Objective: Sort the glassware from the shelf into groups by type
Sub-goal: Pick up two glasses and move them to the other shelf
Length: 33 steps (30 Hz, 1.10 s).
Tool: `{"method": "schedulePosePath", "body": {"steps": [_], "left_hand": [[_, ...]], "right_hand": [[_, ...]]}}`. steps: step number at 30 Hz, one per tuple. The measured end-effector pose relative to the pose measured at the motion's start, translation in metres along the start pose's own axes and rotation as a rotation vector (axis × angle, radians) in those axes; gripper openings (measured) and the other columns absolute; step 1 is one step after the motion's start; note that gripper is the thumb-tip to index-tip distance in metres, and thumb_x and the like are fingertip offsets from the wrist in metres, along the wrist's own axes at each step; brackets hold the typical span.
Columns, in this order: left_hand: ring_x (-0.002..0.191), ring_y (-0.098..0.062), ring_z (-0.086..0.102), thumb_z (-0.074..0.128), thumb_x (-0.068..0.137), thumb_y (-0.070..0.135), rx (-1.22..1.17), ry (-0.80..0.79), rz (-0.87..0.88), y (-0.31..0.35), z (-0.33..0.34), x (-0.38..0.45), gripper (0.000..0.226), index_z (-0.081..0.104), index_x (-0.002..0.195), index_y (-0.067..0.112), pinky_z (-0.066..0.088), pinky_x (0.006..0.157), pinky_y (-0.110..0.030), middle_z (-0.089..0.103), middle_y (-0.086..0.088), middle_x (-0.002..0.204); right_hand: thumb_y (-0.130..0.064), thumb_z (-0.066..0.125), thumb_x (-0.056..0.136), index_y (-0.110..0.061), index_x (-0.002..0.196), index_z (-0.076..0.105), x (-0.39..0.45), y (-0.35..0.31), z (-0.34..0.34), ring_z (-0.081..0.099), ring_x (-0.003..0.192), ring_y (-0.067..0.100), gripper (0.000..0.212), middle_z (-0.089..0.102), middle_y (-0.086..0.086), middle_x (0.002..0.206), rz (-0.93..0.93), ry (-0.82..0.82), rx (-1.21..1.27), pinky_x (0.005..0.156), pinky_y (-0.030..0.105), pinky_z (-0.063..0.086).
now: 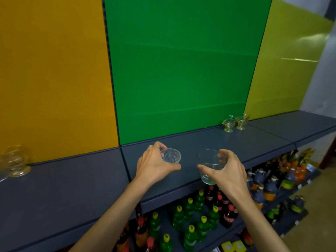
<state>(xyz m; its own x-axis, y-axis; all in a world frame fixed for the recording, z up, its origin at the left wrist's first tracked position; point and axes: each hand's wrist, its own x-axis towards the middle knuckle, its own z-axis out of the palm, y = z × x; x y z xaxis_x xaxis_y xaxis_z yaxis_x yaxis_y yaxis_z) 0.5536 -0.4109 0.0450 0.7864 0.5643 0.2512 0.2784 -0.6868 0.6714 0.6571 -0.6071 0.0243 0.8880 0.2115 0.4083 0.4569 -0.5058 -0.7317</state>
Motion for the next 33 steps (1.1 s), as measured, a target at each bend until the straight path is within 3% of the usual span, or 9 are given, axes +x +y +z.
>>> {"method": "schedulePosePath", "body": {"steps": [4,13,16,20,25,33], "left_hand": [[0.103,-0.015,0.056,0.079,0.058,0.055,0.048,-0.001,-0.029,0.013,0.034,0.045,0.065,0.048,0.111,0.034,0.048,0.091,-0.040,0.056,0.011,0.110],[0.103,-0.023,0.057,0.077,0.052,0.051,0.044,0.002,-0.194,0.016,0.100,0.158,0.070,0.050,0.113,0.030,0.050,0.090,-0.040,0.058,0.003,0.111],[0.103,-0.024,0.055,0.082,0.055,0.045,0.023,0.038,-0.239,0.011,0.119,0.189,0.066,0.053,0.112,0.029,0.048,0.083,-0.033,0.056,-0.001,0.113],[0.105,-0.023,0.051,0.084,0.060,0.039,0.053,0.032,-0.285,0.007,0.137,0.217,0.064,0.055,0.116,0.028,0.043,0.079,-0.029,0.051,-0.003,0.117],[0.106,-0.023,0.052,0.086,0.060,0.039,0.105,0.062,-0.358,0.011,0.157,0.245,0.067,0.058,0.119,0.024,0.046,0.083,-0.029,0.053,-0.004,0.118],[0.113,-0.025,0.056,0.086,0.059,0.044,0.180,0.143,-0.506,0.023,0.178,0.258,0.077,0.059,0.127,0.023,0.050,0.094,-0.036,0.055,-0.005,0.124]], "right_hand": [[-0.050,0.090,0.059,-0.016,0.136,0.052,0.050,0.025,0.011,0.057,0.115,0.018,0.092,0.061,-0.004,0.124,0.017,-0.048,0.034,0.090,0.032,0.044],[-0.045,0.090,0.059,-0.013,0.133,0.052,0.192,0.077,0.051,0.059,0.113,0.021,0.088,0.060,0.001,0.125,-0.014,-0.205,-0.046,0.089,0.031,0.045],[-0.042,0.089,0.060,-0.012,0.131,0.052,0.238,0.093,0.062,0.059,0.113,0.024,0.086,0.060,0.003,0.124,-0.034,-0.225,-0.080,0.090,0.033,0.045],[-0.042,0.087,0.061,-0.011,0.134,0.051,0.274,0.106,0.072,0.058,0.116,0.026,0.088,0.059,0.004,0.126,-0.054,-0.251,-0.087,0.090,0.032,0.043],[-0.043,0.085,0.059,-0.011,0.127,0.053,0.317,0.124,0.087,0.059,0.112,0.029,0.082,0.059,0.006,0.122,-0.092,-0.297,-0.077,0.088,0.034,0.045],[-0.043,0.085,0.062,-0.009,0.138,0.048,0.365,0.144,0.103,0.055,0.120,0.028,0.092,0.057,0.007,0.130,-0.134,-0.440,-0.034,0.094,0.034,0.043]]}}
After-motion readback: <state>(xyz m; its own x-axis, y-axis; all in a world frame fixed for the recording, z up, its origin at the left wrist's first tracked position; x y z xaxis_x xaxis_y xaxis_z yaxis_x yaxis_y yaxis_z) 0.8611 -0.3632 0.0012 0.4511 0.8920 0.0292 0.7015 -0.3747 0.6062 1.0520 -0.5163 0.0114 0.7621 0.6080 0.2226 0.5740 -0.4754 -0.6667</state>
